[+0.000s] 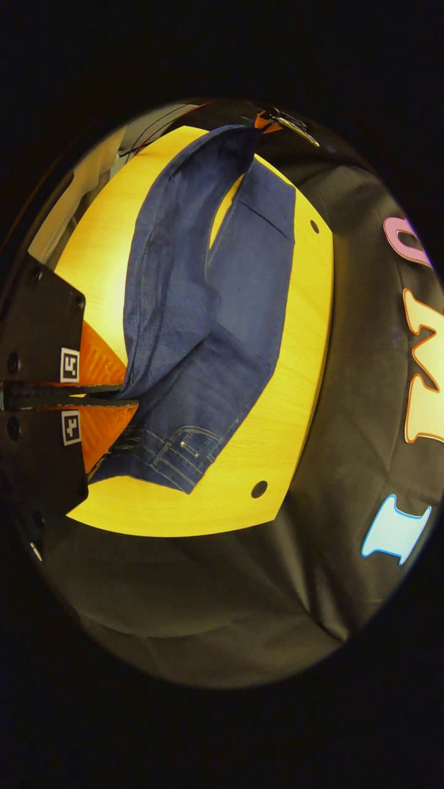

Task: Grasp the waist and the cuffs of the jeans and fold them to make the two legs overlap; first hold the waist and fold one-third of the jeans toward the cuffs, then hold the cuffs and fold the remaining one-third in the same direction to finish folding.

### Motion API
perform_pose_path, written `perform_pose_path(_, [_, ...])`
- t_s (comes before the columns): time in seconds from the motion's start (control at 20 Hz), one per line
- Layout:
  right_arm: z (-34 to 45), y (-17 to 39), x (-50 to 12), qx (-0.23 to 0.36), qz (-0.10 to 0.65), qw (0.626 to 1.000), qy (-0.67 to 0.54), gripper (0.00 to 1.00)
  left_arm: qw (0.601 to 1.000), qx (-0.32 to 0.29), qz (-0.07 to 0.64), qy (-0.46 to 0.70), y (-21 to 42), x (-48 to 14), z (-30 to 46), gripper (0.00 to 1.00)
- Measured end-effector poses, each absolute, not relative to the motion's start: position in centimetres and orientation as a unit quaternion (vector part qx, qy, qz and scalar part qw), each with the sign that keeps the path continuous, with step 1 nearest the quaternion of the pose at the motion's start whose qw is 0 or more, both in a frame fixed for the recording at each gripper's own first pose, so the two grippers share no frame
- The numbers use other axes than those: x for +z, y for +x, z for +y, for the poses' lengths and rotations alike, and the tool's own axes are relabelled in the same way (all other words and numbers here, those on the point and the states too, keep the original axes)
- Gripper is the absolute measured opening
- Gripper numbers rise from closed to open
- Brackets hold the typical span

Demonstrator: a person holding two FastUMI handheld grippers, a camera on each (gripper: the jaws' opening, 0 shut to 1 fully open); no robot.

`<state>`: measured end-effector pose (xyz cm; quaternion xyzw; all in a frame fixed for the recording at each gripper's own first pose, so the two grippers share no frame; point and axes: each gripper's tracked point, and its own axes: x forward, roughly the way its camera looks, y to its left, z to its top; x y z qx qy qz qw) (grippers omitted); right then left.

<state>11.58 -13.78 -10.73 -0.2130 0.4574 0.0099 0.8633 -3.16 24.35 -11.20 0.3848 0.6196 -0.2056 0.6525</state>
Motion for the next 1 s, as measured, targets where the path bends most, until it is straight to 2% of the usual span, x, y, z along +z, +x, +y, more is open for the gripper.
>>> perform_pose_path(0.4, [-13.5,21.3,-11.1,0.018,0.469,0.870,-0.152,0.02,0.643,-0.170,0.648,0.370,3.7,-10.8,26.0,0.00])
perform_pose_path(0.7, [-13.6,29.0,-16.1,0.010,0.478,0.870,-0.120,0.00,0.664,-0.132,0.652,0.341,11.2,-13.1,27.7,0.00])
perform_pose_path(0.75, [-13.7,29.7,-17.1,0.006,0.480,0.869,-0.116,0.02,0.668,-0.127,0.651,0.337,12.0,-13.7,27.7,0.00])
perform_pose_path(0.95, [-14.1,31.6,-20.5,0.008,0.493,0.863,-0.110,0.00,0.662,-0.125,0.662,0.329,13.9,-16.6,27.4,0.00])
perform_pose_path(1.0, [-14.2,31.8,-21.1,0.010,0.497,0.861,-0.111,0.03,0.662,-0.124,0.664,0.325,14.2,-17.2,27.3,0.00])
